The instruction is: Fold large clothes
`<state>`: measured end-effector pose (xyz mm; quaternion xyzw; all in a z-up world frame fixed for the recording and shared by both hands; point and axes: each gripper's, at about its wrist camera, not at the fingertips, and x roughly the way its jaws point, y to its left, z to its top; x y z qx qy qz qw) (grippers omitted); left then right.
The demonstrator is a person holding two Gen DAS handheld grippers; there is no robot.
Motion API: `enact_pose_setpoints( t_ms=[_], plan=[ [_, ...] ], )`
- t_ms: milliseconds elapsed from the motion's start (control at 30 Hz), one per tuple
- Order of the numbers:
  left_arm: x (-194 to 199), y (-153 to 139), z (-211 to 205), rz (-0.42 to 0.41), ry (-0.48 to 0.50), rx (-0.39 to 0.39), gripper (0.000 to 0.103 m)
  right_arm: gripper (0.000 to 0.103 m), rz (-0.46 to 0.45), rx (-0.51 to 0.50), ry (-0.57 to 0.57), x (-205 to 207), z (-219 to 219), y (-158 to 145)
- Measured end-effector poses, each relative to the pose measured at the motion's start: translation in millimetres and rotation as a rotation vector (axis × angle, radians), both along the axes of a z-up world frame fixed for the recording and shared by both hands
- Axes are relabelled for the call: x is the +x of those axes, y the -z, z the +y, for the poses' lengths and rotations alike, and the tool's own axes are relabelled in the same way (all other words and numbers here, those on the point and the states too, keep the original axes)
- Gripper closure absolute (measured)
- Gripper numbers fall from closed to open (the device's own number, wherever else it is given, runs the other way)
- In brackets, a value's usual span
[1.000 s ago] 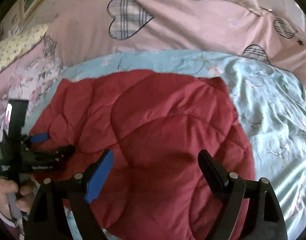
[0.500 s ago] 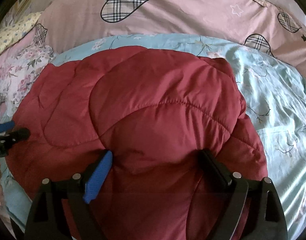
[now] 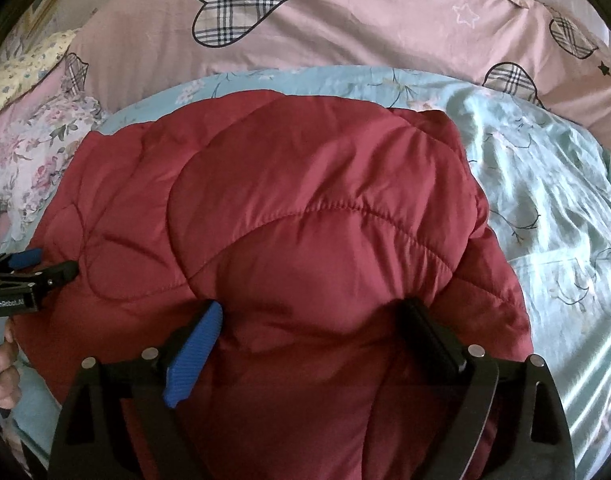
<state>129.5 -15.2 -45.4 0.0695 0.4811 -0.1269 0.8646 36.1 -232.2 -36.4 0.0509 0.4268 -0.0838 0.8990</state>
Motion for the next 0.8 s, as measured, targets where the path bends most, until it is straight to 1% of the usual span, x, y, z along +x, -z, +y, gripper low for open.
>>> enact_pose_setpoints(
  t_ms=[167, 333, 433, 567, 700, 800],
  plan=[
    [0.0, 0.5, -1.3, -0.001, -0.002, 0.005, 0.000, 0.011, 0.001, 0.001, -0.002, -0.2, -0.8, 1.1],
    [0.2, 1.1, -1.2, 0.001, 0.000, 0.010, 0.000, 0.012, -0.006, -0.014, 0.004, -7.0, 4.8, -8.4],
    [0.7, 1.5, -1.1, -0.002, 0.000, 0.013, 0.000, 0.011, -0.003, 0.016, -0.001, -5.1, -1.5, -2.1],
    [0.5, 2.0, -1.0, -0.006, -0.001, 0.017, 0.000, 0.009, -0.004, 0.018, 0.002, -1.9, -3.0, 0.5],
    [-4.2, -4.6, 1.3, -0.024, 0.001, 0.012, 0.000, 0.010, -0.014, 0.033, 0.011, -6.4, -1.7, -7.5],
    [-11.5, -12.1, 7.8, -0.018, -0.007, -0.004, 0.000, 0.012, -0.030, 0.051, 0.018, -17.4, -1.8, -18.3]
  ],
)
